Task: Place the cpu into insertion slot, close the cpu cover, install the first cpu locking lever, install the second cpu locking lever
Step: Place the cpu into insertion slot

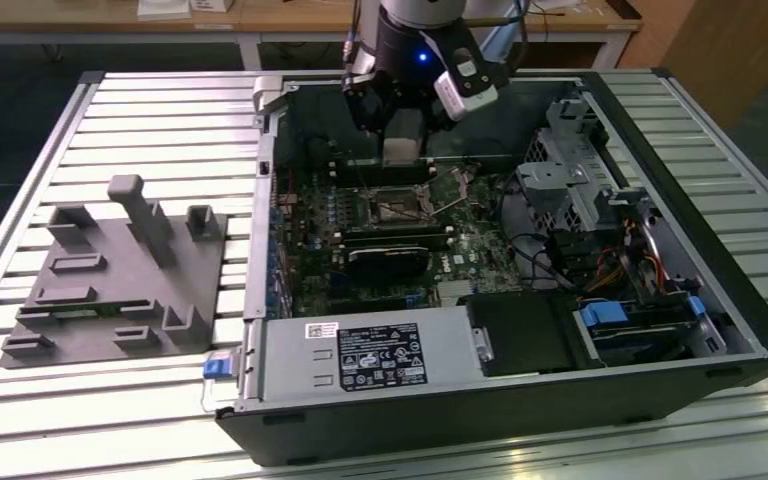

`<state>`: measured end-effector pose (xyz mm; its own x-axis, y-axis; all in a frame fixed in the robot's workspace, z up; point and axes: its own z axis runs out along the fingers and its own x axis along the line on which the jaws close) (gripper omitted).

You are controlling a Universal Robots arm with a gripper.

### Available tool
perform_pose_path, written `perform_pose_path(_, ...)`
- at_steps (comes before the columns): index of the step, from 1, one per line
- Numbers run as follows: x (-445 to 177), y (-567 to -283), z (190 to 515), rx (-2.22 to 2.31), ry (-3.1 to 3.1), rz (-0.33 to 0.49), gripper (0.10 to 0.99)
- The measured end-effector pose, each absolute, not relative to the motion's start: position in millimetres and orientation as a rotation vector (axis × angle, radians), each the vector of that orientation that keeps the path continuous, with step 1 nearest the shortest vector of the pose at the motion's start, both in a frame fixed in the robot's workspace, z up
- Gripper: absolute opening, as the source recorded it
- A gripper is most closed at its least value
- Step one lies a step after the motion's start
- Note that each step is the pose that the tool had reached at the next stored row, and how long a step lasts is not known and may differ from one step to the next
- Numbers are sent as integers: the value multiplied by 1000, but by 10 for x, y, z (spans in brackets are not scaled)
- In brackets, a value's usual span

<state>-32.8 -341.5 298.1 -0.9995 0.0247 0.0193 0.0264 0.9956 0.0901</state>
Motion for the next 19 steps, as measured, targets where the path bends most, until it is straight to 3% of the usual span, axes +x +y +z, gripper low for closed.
perform_pose_path(19,-323,-3352,2635,-36,-3120,-141,533)
